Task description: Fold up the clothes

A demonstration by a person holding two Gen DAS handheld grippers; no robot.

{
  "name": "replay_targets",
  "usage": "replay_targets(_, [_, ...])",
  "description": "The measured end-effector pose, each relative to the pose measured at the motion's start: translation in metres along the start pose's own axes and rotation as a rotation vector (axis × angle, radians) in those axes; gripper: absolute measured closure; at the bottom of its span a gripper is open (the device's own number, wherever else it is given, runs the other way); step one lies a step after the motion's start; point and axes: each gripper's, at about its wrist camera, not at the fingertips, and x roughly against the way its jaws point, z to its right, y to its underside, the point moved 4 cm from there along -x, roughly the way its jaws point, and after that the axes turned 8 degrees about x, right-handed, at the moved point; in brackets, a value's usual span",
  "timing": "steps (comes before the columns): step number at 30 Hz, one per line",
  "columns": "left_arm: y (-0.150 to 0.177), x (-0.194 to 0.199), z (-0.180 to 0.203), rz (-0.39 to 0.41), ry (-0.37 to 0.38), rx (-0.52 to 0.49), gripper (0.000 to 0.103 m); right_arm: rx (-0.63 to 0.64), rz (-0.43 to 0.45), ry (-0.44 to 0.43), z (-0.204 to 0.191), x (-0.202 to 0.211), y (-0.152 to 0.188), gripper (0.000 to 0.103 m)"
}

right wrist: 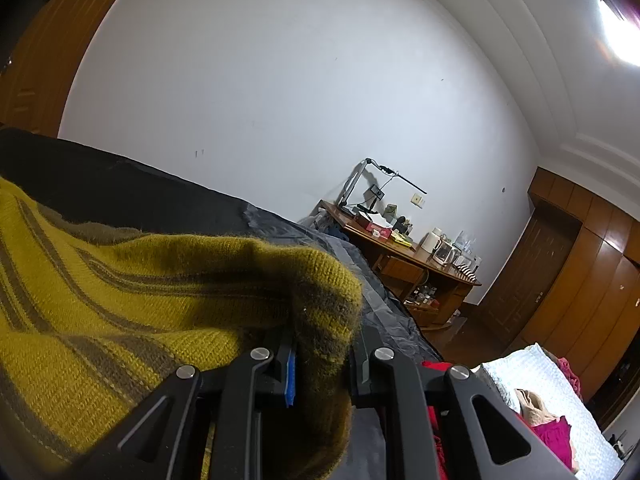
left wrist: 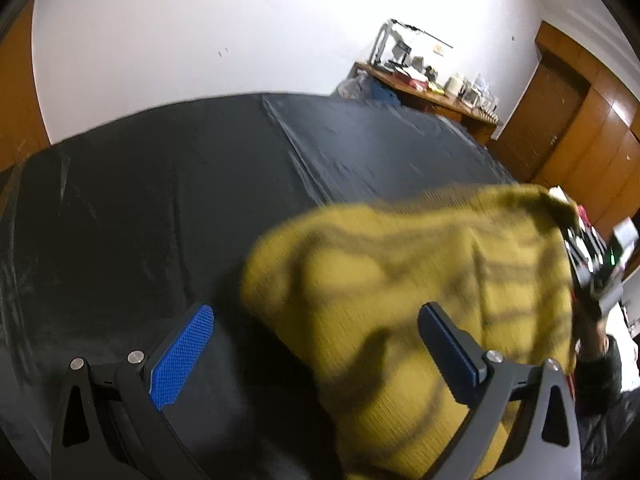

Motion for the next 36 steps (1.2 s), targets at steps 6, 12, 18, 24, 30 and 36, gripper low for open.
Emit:
replay_targets(6, [-0.029, -0.056, -0.009, -0.08, 0.033, 0.012, 0.0, -0.027, 0.026, 0.02, 0.005, 0.006, -0.001, 0.085])
replay_targets(12, [-0.015, -0.077, 0.011, -0.15, 0.094, -0.114, 0.0, -0.043, 0.155, 0.128, 0.013, 0.033, -0.013, 0.085])
replay_targets(18, [-0.005, -0.076, 0.032, -0.146, 0.097, -0.235, 0.0, -0.108, 0.282, 0.214, 0.025, 0.059, -0.029, 0.085])
replay_targets(24, [0.005, -0.067, 0.039, -0.124, 0.154, -0.237, 0.003, -0.118, 0.465, 0.337, 0.037, 0.1, -0.056, 0.085])
replay_targets(30, [0.019, -0.061, 0.048, -0.099, 0.173, -0.271, 0.025, -0.119, 0.558, 0.355, 0.039, 0.121, -0.079, 0.085])
replay_targets(36, [0.015, -0.054, 0.059, -0.049, 0.22, -0.233, 0.043, -0.12, 0.646, 0.403, 0.047, 0.14, -0.104, 0.085])
